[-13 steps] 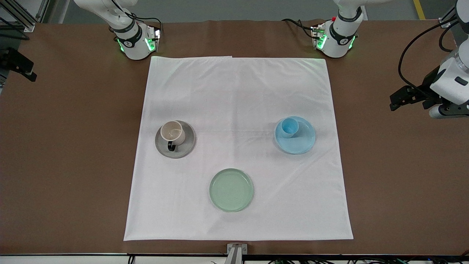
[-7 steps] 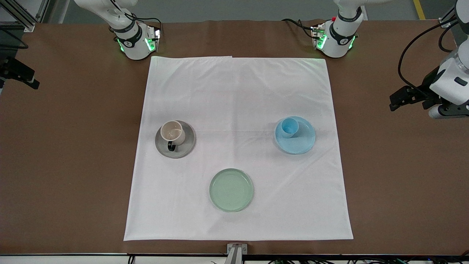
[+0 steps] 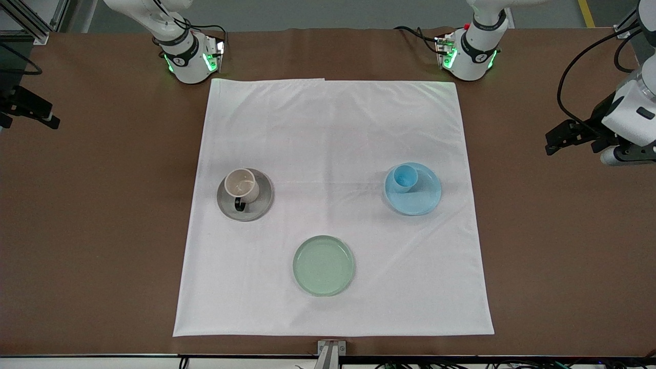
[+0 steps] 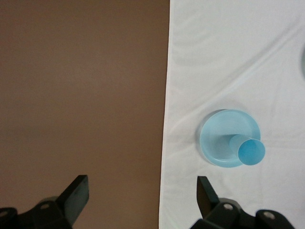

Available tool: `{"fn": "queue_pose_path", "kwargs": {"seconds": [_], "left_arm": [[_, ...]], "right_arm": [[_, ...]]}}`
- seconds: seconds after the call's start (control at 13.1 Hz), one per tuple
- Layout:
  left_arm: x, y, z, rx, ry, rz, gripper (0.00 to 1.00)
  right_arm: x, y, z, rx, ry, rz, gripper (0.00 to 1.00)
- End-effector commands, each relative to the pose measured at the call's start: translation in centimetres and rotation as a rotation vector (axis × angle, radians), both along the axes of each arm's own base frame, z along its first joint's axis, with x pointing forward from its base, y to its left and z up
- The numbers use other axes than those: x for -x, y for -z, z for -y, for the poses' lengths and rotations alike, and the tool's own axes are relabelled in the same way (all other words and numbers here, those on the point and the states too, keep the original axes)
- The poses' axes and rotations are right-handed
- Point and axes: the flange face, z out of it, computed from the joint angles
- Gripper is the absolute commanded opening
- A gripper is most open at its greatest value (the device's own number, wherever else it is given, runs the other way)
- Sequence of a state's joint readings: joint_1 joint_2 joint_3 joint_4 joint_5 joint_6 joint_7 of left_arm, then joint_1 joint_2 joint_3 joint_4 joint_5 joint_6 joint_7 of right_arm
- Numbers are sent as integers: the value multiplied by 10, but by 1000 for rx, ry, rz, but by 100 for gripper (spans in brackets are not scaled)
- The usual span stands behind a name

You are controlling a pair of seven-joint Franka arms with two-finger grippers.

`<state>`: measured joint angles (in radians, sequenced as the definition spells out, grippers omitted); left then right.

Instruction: Place blue cup in blue plate and white mug in gray plate

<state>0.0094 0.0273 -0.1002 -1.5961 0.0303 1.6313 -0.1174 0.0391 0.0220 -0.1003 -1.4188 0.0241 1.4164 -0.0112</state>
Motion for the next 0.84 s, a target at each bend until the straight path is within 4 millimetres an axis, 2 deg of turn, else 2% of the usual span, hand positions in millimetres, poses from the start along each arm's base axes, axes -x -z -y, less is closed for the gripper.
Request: {"fn": "queue_pose_path", "kwargs": {"seconds": [0.0, 0.15, 0.38, 0.53, 0.76], "left_arm": [[3, -10, -3, 21, 10, 16, 100], [2, -22, -4, 15, 8, 41, 100], [2, -27, -4, 13, 5, 49, 100], [2, -26, -4, 12, 11, 46, 100], [5, -21, -4, 21, 10, 8, 100]], "right_arm": [[-4, 1, 1, 5, -5, -2, 100], [-4, 0, 1, 5, -5, 1, 100], [-3, -4, 6, 5, 0, 7, 100], [-2, -4, 18, 2, 19, 8, 100], [-1, -4, 18, 5, 18, 6, 100]]}}
